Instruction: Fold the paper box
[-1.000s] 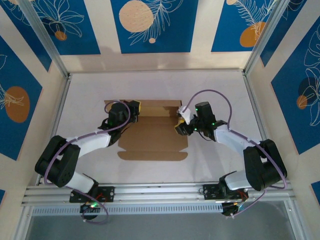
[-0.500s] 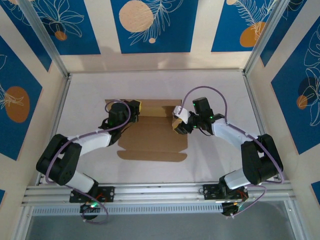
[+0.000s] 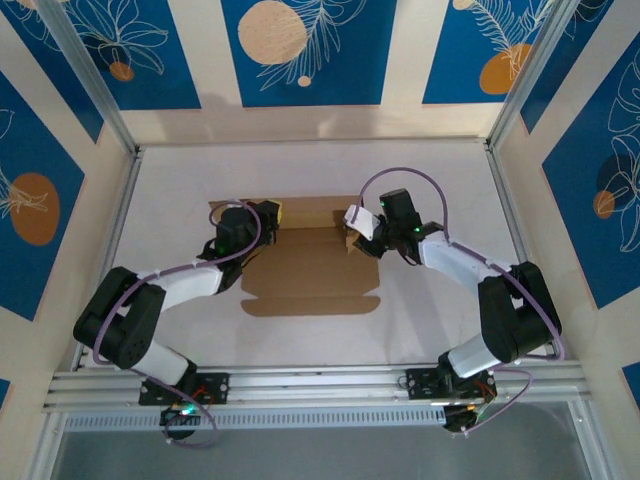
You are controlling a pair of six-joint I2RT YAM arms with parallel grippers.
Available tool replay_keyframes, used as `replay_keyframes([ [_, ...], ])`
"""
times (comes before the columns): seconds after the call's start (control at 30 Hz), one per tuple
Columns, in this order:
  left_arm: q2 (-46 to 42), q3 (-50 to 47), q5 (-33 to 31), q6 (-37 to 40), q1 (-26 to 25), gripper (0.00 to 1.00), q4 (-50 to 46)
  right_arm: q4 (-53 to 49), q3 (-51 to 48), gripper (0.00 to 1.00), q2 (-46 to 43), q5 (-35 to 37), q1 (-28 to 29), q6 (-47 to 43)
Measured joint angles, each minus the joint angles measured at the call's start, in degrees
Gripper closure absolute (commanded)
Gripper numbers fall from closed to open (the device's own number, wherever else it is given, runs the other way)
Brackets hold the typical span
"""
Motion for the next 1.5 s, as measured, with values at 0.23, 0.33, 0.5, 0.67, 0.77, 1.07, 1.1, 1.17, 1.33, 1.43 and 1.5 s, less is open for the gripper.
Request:
replay_keyframes([
  [0.23,-0.02,-0.5,-0.42,0.0,0.04,1.0,0.81,2.82,-1.16,0.62,0.09,4.79,0.15,4.28],
  [0.33,-0.02,-0.76,-0.68,-0.02,0.04,1.0,1.22,3.54,-1.16,0.66,0.31,7.5,0.09,5.95],
  [0.5,-0.04,-0.79,-0.7,0.0,0.04,1.0,1.2,4.33,-1.16,0.68,0.31,9.29,-0.46,7.96],
  [0.67,-0.13,-0.33,-0.72,0.02,0.09,1.0,0.09,4.26,-1.16,0.8,0.31,8.17,-1.01,7.34],
  [0.77,-0.09,0.98,-0.48,0.04,0.15,1.0,-1.79,4.28,-1.16,0.92,0.28,6.45,-1.6,5.88],
  [1.07,0.02,2.54,0.17,0.0,0.31,1.0,-4.35,3.54,-0.07,0.8,0.44,7.23,-2.34,7.41],
  [1.1,0.0,2.54,0.17,0.0,0.31,1.0,-4.35,3.89,-0.04,0.77,0.76,8.35,-1.92,8.24],
  [1.17,0.02,2.54,0.15,-0.02,0.31,1.0,-4.48,4.59,0.0,0.72,1.86,10.69,-0.96,9.31],
  [1.33,0.02,2.54,0.09,-0.15,0.37,1.0,-4.76,6.32,0.0,0.69,2.95,16.15,0.33,12.39],
  [1.43,0.02,2.54,0.26,-0.17,0.37,1.0,-4.76,7.45,0.0,0.67,2.95,19.47,0.04,13.16],
  [1.5,0.02,2.54,1.05,-0.2,0.37,1.0,-4.74,8.17,0.0,0.65,2.97,21.03,-0.48,13.09],
])
